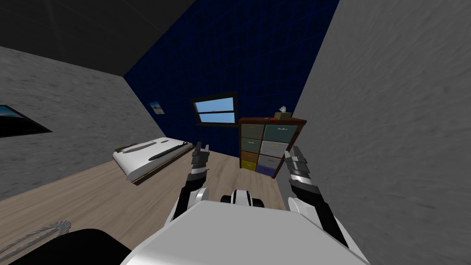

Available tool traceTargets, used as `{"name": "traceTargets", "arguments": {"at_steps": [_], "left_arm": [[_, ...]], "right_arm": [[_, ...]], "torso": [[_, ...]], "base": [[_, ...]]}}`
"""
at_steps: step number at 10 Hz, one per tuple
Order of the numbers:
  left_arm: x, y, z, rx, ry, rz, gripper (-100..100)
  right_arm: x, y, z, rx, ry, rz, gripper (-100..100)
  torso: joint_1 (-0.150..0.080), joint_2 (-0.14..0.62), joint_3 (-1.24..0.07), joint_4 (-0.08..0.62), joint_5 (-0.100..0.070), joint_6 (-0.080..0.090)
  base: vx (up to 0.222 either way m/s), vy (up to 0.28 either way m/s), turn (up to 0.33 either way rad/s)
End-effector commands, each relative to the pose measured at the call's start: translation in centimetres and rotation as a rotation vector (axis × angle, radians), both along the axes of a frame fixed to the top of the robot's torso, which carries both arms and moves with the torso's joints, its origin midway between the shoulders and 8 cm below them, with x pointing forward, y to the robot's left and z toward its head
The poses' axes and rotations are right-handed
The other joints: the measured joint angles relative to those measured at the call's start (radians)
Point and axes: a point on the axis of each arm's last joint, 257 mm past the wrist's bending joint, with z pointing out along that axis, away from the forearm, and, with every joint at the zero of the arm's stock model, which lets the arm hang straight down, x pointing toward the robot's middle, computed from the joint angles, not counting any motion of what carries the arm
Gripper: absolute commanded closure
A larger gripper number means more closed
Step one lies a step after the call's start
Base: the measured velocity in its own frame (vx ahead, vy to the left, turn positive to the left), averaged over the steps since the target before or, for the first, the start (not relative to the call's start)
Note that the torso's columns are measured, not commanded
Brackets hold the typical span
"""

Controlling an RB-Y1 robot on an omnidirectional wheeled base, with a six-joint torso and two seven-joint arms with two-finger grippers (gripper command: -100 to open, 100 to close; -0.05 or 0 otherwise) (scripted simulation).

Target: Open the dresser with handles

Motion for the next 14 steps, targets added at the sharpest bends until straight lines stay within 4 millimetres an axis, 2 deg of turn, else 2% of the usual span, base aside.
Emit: {"name": "traceTargets", "arguments": {"at_steps": [1, 6, 12, 14], "left_arm": [[0.0, 0.0, 0.0, 0.000, 0.000, 0.000, 0], [0.0, 0.0, 0.0, 0.000, 0.000, 0.000, 0], [0.0, 0.0, 0.0, 0.000, 0.000, 0.000, 0], [0.0, 0.0, 0.0, 0.000, 0.000, 0.000, 0]], "right_arm": [[0.1, 0.3, 0.0, -0.130, 0.033, -0.001, -100], [0.0, 0.0, 0.0, -0.433, 0.100, -0.075, -100], [-0.7, -1.3, 0.0, -0.852, 0.177, -0.243, -100], [-0.8, -1.5, 0.0, -0.940, 0.192, -0.281, -100]], "torso": [[0.000, 0.002, -0.005, 0.003, 0.000, 0.000], [-0.001, 0.005, -0.004, 0.005, 0.000, 0.000], [-0.001, 0.005, -0.005, 0.004, 0.000, 0.000], [-0.003, 0.006, -0.004, 0.005, -0.001, 0.000]], "base": [[0.053, 0.023, -0.018], [0.086, 0.054, -0.028], [0.117, 0.083, -0.038], [0.084, 0.046, -0.019]]}}
